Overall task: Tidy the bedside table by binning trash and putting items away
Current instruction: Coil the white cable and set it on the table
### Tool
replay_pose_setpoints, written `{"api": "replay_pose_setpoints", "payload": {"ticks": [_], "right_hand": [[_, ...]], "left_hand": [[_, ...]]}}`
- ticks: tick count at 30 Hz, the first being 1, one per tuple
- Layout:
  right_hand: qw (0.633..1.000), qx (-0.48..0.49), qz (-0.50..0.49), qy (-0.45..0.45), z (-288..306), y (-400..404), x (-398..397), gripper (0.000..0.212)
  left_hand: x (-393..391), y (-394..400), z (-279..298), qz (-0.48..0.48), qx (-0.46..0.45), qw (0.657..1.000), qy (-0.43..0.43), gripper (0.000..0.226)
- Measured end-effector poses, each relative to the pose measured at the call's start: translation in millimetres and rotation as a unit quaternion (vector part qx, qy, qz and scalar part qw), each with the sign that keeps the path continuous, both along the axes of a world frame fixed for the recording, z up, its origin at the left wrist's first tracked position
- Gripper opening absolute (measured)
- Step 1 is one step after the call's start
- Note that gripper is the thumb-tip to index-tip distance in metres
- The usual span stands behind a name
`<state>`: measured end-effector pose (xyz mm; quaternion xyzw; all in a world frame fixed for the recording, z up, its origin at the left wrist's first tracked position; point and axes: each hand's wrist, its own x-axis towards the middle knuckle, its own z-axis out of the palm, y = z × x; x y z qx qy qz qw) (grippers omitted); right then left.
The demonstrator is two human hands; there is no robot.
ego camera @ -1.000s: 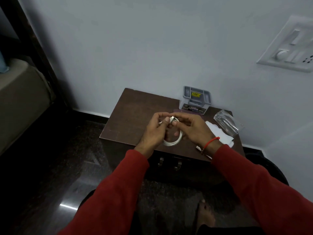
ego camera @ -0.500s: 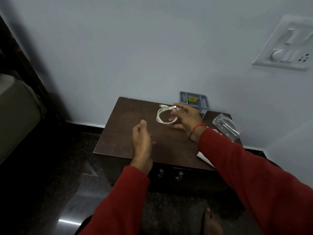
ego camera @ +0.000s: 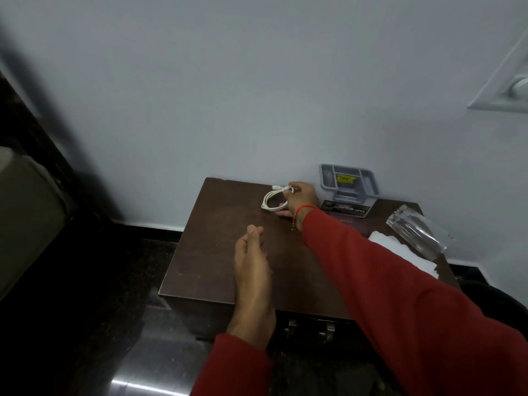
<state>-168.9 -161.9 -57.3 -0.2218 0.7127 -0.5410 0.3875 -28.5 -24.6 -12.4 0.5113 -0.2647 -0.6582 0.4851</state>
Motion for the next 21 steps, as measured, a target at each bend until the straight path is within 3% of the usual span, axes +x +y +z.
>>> {"api": "replay_pose_setpoints", "payload": {"ticks": [4,9,16,21], "right_hand": [[0.992,0.073,0.049,0.096,-12,-16,-15,0.035],[0.962,0.091,0.058,0.251,-12,-25,-13,0.027],[0.928,0.145,0.113,0.324,15,-17,-10,0.04],[0.899,0.083,0.149,0.404,37,15,-16,0.039]], "left_hand": [[4,-3,-1,-0.001,-0.001,1.0,-0.003,0.025],[5,0,-1,-0.012,0.0,1.0,-0.002,0.025],[2,3,6,-0.055,0.005,0.998,-0.025,0.032],[4,4,9,-0.075,0.005,0.996,-0.043,0.035]]}}
